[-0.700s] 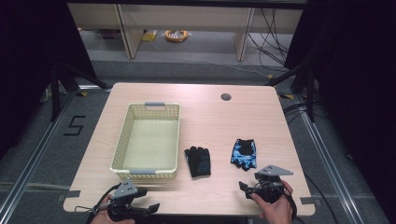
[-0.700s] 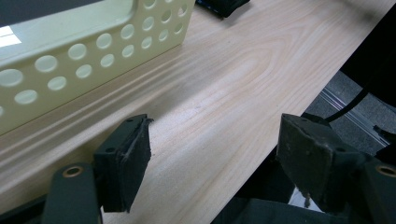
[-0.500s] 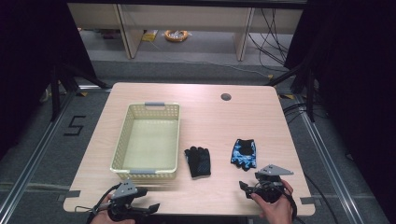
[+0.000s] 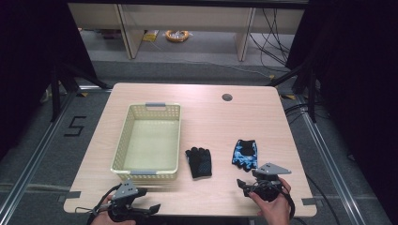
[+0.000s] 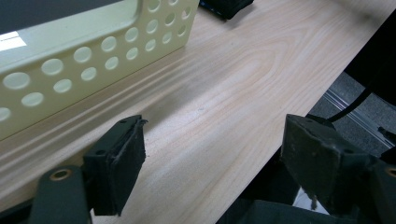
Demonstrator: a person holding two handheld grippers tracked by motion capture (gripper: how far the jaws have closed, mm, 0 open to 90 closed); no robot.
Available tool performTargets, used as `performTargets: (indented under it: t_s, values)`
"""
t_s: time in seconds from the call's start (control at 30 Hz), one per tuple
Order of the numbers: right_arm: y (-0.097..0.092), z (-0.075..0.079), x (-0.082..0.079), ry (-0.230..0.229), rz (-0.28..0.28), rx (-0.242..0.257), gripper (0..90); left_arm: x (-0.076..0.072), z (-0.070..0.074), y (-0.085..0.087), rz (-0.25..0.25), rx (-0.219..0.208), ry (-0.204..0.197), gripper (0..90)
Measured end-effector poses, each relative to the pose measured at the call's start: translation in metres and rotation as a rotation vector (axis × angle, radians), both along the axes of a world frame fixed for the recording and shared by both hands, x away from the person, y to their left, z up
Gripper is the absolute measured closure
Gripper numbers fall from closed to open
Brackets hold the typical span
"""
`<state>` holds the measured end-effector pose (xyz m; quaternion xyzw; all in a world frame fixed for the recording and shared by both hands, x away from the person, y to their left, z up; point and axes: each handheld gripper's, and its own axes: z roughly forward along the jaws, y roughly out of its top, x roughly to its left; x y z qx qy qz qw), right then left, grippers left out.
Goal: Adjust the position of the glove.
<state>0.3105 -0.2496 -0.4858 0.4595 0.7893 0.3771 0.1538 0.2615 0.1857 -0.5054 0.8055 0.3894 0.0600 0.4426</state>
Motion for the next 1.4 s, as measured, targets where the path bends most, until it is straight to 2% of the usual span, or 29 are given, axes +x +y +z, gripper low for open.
performTargets:
  t_s: [0.1,0.17,0.23,0.27,0.3,0.33,0.47,0.67,0.7,0.77,0.8,0.83,0.87,0.9,0.93,0.97,1.1,1.13,1.23,1.33,1.4]
  values:
    - [0.004,0.003,0.002,-0.010,0.006,-0.002,29.0,0.000,0.000,-0.001,0.015,0.012,0.000,17.9]
    - [0.008,0.004,0.004,-0.015,0.017,0.000,28.9,0.000,0.000,0.000,-0.001,-0.002,0.012,17.0]
    - [0.010,0.004,0.005,-0.016,0.022,0.003,28.9,0.000,0.000,0.000,0.001,-0.002,0.008,16.1]
    - [0.015,0.005,0.008,-0.014,0.033,0.001,28.9,0.000,0.000,-0.001,0.001,-0.016,0.000,15.7]
    - [0.019,0.006,0.006,0.016,0.013,0.018,28.9,0.000,0.000,-0.001,0.003,-0.016,0.003,15.8]
    - [0.019,0.006,0.010,-0.011,0.037,0.003,28.9,0.000,0.000,-0.001,0.001,-0.015,0.004,15.7]
    - [0.028,0.010,0.015,-0.037,0.056,-0.006,30.8,0.000,0.000,-0.001,0.004,-0.014,0.003,15.8]
    - [0.050,0.013,0.032,-0.038,0.091,-0.015,36.6,0.000,0.000,0.000,0.005,-0.012,0.000,15.8]
    - [0.055,0.012,0.037,-0.051,0.108,-0.029,37.3,0.000,0.000,0.000,0.006,-0.013,-0.002,15.8]
    - [0.065,0.013,0.041,-0.041,0.106,-0.039,38.8,0.000,0.000,0.000,0.012,-0.018,-0.011,15.8]
    - [0.070,0.012,0.045,-0.057,0.116,-0.049,40.3,-0.001,0.000,-0.001,0.021,-0.023,0.000,15.8]
    - [0.075,0.013,0.047,-0.045,0.121,-0.062,41.2,-0.001,0.001,0.000,0.009,-0.016,0.017,15.8]
    - [0.080,0.011,0.050,-0.050,0.120,-0.065,41.9,-0.001,0.001,0.000,0.009,-0.016,0.017,15.8]
    - [0.085,0.011,0.053,-0.035,0.125,-0.082,42.5,0.000,0.002,0.002,-0.011,0.017,-0.008,15.8]
    - [0.089,0.010,0.055,-0.024,0.120,-0.084,42.8,-0.001,0.001,0.000,-0.002,-0.011,-0.004,15.8]
    - [0.093,0.009,0.059,-0.030,0.118,-0.087,42.9,-0.001,0.001,0.000,-0.002,-0.011,-0.004,15.9]
    - [0.105,0.005,0.067,0.007,0.106,-0.098,45.0,-0.002,0.002,0.000,-0.002,-0.012,-0.007,15.9]
    - [0.107,0.003,0.071,0.001,0.116,-0.119,44.9,-0.002,0.002,0.000,-0.002,-0.013,-0.007,15.9]
    - [0.113,-0.001,0.077,0.013,0.110,-0.131,44.9,-0.002,0.003,0.000,0.010,-0.010,-0.014,16.0]
    - [0.116,-0.005,0.081,0.005,0.104,-0.147,45.0,-0.002,0.001,-0.001,0.009,-0.026,-0.009,16.0]
    - [0.119,-0.006,0.083,0.031,0.096,-0.137,44.8,-0.002,0.001,-0.001,0.000,-0.017,-0.017,16.0]
